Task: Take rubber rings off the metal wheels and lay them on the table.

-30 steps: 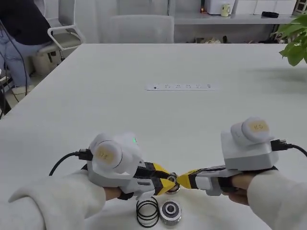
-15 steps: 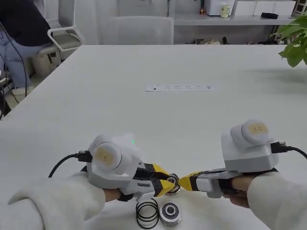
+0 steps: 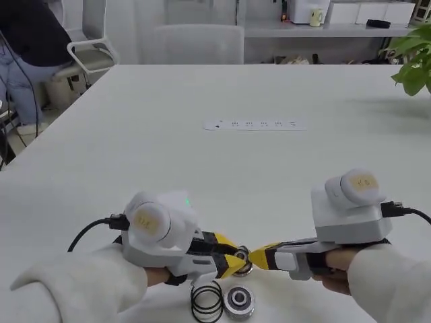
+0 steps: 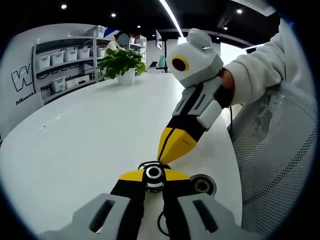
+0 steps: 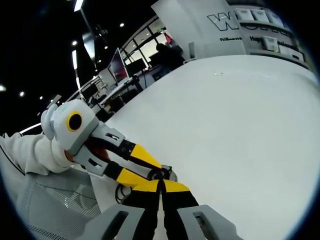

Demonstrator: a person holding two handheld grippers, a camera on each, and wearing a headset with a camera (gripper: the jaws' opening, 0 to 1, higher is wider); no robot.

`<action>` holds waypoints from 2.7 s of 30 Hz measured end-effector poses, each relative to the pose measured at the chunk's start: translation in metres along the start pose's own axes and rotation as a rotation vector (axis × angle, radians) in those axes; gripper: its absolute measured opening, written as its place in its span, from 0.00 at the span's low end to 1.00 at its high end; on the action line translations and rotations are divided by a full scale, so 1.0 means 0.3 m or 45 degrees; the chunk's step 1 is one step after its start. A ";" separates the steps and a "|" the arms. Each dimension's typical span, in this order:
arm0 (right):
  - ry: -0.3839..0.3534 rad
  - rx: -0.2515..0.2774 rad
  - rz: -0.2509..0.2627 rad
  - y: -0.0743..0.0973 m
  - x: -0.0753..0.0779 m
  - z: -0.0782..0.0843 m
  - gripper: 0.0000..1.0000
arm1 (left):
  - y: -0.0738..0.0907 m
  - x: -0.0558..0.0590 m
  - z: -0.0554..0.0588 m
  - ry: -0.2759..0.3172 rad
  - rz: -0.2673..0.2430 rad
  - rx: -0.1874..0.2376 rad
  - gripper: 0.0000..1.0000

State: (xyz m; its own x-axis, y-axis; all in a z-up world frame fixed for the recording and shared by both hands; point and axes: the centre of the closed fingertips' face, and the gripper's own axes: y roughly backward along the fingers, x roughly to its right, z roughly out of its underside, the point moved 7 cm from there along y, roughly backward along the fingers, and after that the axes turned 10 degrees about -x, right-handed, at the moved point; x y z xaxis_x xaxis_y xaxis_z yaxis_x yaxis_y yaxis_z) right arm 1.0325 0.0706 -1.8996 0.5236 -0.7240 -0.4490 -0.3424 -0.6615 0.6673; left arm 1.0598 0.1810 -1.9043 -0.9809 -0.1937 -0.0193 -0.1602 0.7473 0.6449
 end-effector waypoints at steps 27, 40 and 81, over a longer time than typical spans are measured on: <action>-0.002 -0.002 -0.009 -0.001 0.001 0.003 0.00 | -0.001 0.001 0.002 0.011 0.001 0.005 0.08; -0.005 -0.001 0.000 0.004 0.003 0.001 0.00 | -0.002 0.005 -0.009 0.005 -0.005 -0.030 0.08; -0.014 0.040 -0.013 0.019 -0.002 -0.019 0.00 | 0.143 0.063 -0.144 -0.149 0.077 -0.072 0.65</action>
State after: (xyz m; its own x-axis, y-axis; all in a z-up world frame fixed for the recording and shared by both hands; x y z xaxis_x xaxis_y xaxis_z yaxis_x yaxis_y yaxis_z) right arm 1.0347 0.0685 -1.8920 0.5187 -0.7194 -0.4620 -0.3620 -0.6743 0.6436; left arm 1.0391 0.1819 -1.8441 -0.9953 -0.0712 -0.0657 -0.0969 0.7175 0.6898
